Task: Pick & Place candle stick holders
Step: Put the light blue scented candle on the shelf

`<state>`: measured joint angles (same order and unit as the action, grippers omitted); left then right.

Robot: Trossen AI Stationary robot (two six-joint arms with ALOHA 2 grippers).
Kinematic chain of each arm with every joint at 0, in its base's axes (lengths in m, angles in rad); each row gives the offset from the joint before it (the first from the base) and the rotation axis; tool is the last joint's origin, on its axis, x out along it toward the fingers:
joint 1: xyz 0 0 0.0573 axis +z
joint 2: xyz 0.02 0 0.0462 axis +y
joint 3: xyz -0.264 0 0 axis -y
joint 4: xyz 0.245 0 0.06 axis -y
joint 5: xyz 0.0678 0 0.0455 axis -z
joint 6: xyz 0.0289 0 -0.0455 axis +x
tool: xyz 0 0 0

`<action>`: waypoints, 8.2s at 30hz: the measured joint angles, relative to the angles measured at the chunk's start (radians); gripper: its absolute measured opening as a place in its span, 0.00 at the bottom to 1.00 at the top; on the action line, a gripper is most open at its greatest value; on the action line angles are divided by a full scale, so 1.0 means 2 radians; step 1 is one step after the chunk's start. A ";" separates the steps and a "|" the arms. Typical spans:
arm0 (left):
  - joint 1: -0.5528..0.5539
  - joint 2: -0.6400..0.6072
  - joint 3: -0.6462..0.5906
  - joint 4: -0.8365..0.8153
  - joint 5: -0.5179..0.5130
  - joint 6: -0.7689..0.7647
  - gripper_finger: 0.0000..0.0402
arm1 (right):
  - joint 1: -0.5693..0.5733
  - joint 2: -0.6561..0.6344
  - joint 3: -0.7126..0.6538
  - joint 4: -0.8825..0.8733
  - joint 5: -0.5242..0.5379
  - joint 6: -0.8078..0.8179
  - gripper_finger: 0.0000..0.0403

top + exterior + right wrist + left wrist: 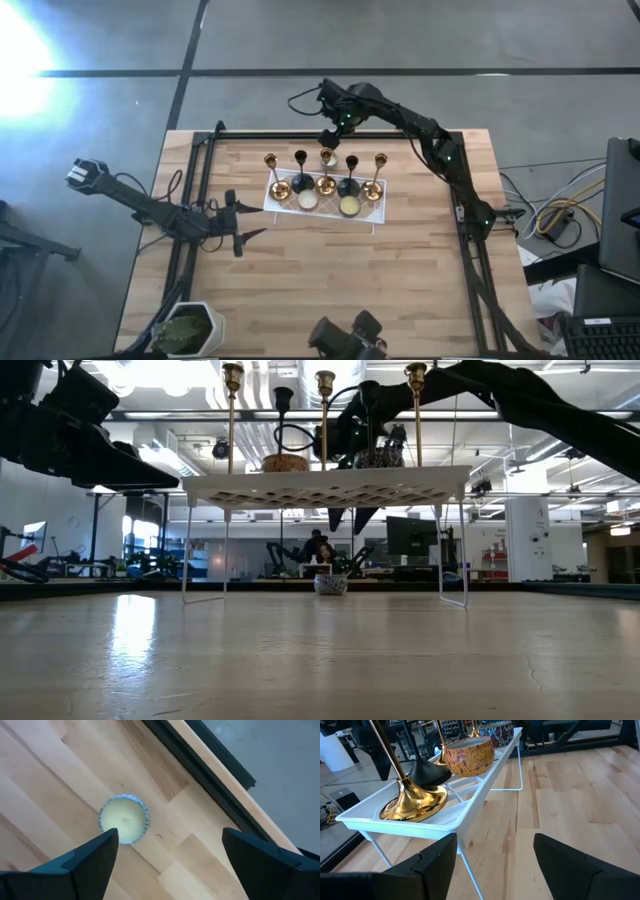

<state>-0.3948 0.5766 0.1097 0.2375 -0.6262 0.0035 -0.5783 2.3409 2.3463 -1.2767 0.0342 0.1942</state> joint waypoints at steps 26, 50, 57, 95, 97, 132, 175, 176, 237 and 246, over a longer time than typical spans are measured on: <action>0.000 0.000 0.000 0.001 0.000 0.000 0.67 | 0.011 0.001 -0.066 0.064 -0.042 -0.029 0.84; 0.000 0.000 0.000 0.001 0.000 0.000 0.67 | 0.015 0.001 -0.145 0.132 -0.046 -0.033 0.87; 0.000 0.000 0.000 0.001 0.000 0.000 0.67 | 0.019 0.001 -0.150 0.146 -0.051 -0.033 0.87; 0.000 0.000 0.000 0.000 0.000 0.000 0.67 | 0.032 0.056 -0.129 0.160 -0.051 -0.033 0.88; 0.000 0.000 0.000 0.000 0.000 0.000 0.67 | 0.032 0.057 -0.128 0.161 -0.051 -0.033 0.86; 0.000 0.001 0.000 0.000 0.000 0.000 0.67 | 0.045 0.055 -0.127 0.139 -0.028 0.025 0.75; 0.000 0.001 0.000 0.000 0.000 0.000 0.67 | -0.052 -0.277 -0.256 -0.040 0.061 0.057 0.73; 0.000 0.001 0.000 0.000 0.000 0.000 0.67 | -0.054 -0.291 -0.270 -0.041 0.061 0.059 0.73; 0.000 0.001 0.000 0.000 0.000 0.000 0.67 | 0.381 -0.231 -0.192 0.141 0.038 0.416 0.73; 0.000 0.001 0.000 0.000 0.000 0.000 0.67 | 0.377 -0.108 -0.023 0.026 0.081 0.512 0.73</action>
<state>-0.3949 0.5781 0.1101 0.2375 -0.6254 0.0036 0.1757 2.1244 2.3008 -1.2243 0.1968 1.2176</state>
